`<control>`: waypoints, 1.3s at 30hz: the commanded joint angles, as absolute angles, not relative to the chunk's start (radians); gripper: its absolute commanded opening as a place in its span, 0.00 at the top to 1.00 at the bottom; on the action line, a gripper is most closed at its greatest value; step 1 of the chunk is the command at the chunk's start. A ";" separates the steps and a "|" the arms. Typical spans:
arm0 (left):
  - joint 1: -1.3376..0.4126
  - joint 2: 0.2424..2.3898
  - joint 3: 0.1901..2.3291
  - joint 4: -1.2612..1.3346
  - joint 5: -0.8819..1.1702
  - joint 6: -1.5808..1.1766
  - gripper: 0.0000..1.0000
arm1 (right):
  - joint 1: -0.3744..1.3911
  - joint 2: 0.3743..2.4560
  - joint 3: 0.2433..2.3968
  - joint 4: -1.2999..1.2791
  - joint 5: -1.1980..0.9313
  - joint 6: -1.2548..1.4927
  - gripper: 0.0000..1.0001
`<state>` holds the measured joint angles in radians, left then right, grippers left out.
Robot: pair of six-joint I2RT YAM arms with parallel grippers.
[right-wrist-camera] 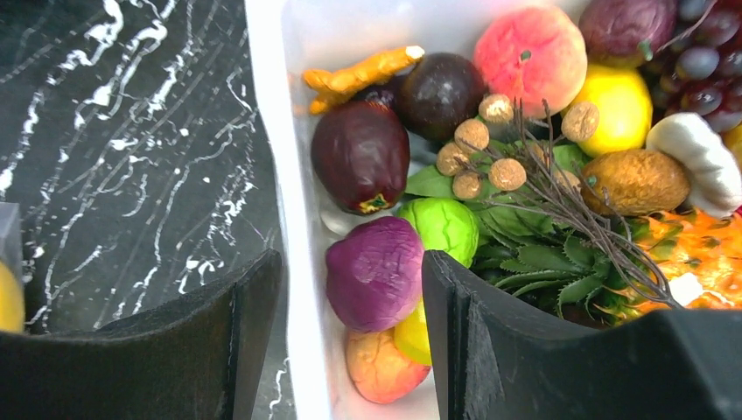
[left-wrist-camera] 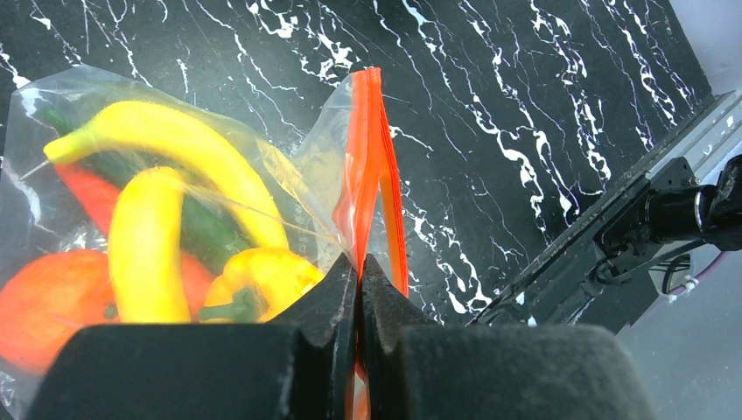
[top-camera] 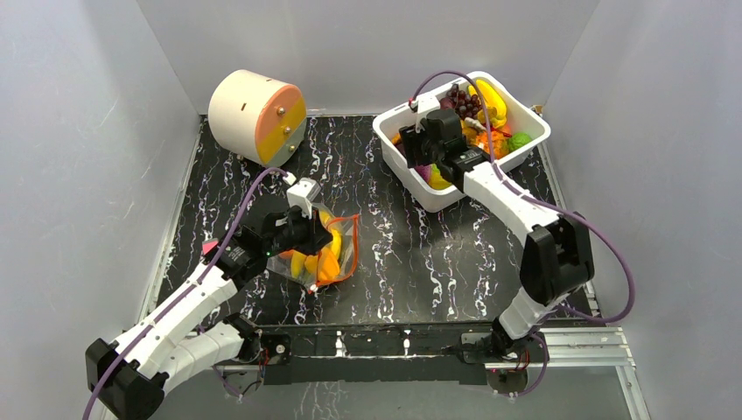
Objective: Place the food in the zip-top bag and seal the zipper
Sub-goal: Pick up the fake fruit from the bin.
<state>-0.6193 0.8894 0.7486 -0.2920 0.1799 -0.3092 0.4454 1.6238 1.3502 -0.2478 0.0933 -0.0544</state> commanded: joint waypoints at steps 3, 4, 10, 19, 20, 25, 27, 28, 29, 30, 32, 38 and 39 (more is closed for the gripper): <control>-0.623 0.872 0.745 -0.268 0.224 -0.301 1.00 | 0.368 1.693 1.449 -0.266 0.050 -0.095 0.42; -0.623 0.872 0.744 -0.267 0.224 -0.302 1.00 | 0.361 1.706 1.457 -0.264 0.078 -0.119 0.45; -0.623 0.871 0.741 -0.270 0.222 -0.301 1.00 | 0.340 1.810 1.518 -0.266 0.200 -0.352 0.52; -0.623 0.862 0.740 -0.266 0.210 -0.288 1.00 | 0.339 1.893 1.622 -0.373 0.314 -0.704 0.52; -0.623 0.863 0.740 -0.265 0.210 -0.288 1.00 | 0.337 1.902 1.630 -0.393 0.325 -0.728 0.52; -0.623 0.862 0.739 -0.266 0.215 -0.286 1.00 | 0.322 1.929 1.654 -0.426 0.345 -0.778 0.52; -0.623 0.866 0.740 -0.267 0.212 -0.283 1.00 | 0.322 1.934 1.652 -0.417 0.342 -0.797 0.53; -0.623 0.866 0.741 -0.268 0.211 -0.282 1.00 | 0.321 1.938 1.651 -0.416 0.336 -0.805 0.53; -0.622 0.867 0.742 -0.268 0.213 -0.282 1.00 | 0.320 1.942 1.651 -0.414 0.332 -0.812 0.54; -0.623 0.868 0.742 -0.268 0.213 -0.281 1.00 | 0.321 1.947 1.651 -0.415 0.335 -0.819 0.54; -0.623 0.866 0.741 -0.270 0.213 -0.282 1.00 | 0.319 1.958 1.649 -0.407 0.353 -0.835 0.55; -0.623 0.853 0.736 -0.268 0.209 -0.285 1.00 | 0.314 1.993 1.674 -0.401 0.365 -0.865 0.56; -0.623 0.851 0.736 -0.268 0.207 -0.286 1.00 | 0.313 1.997 1.675 -0.400 0.363 -0.869 0.56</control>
<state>-0.6193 0.8818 0.7387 -0.2844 0.1993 -0.2947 0.3187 1.9781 1.6207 -0.4393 0.3439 -0.8318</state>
